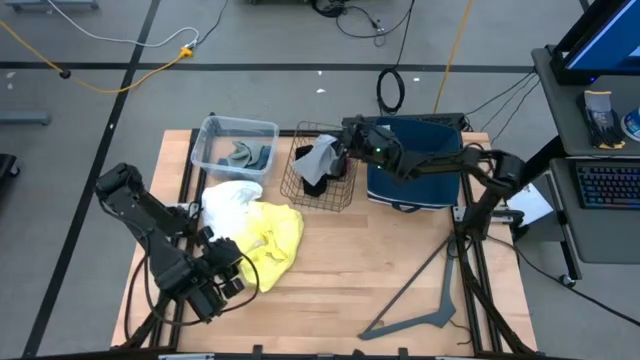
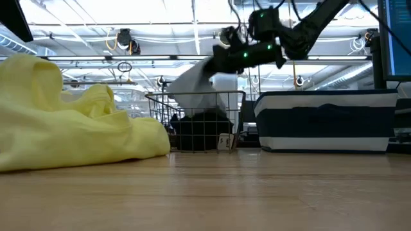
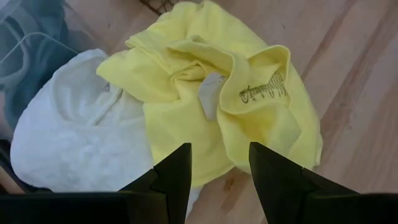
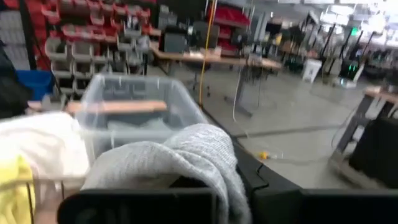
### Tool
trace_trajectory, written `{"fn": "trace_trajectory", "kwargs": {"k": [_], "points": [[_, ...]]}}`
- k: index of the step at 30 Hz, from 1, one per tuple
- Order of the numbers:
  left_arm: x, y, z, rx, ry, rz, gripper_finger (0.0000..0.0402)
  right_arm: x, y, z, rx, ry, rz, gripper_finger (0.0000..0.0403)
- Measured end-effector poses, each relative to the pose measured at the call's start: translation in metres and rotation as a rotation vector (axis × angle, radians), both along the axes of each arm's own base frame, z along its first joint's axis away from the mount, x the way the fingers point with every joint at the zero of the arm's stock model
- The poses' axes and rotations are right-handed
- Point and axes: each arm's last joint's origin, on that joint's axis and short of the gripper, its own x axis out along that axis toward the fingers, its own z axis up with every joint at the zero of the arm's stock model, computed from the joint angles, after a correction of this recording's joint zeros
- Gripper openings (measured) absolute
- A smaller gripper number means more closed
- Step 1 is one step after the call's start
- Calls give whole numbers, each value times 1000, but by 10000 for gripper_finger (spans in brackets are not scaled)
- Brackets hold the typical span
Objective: Pick & Place Cloths
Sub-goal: Put the gray boxer into the gold wire basket
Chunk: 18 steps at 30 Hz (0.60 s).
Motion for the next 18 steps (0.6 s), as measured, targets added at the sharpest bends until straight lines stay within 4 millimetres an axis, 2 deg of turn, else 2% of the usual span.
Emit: {"fn": "trace_trajectory", "kwargs": {"k": [5, 9, 18], "points": [[-2, -2, 0, 11, -14, -14, 161, 9, -6, -33, 50, 105, -4, 0], [-2, -2, 0, 9, -15, -13, 161, 16, -10, -49, 92, 196, -6, 0], [-2, -2, 0, 2, -23, 3, 161, 29, -15, -65, 167, 346, -2, 0]]}}
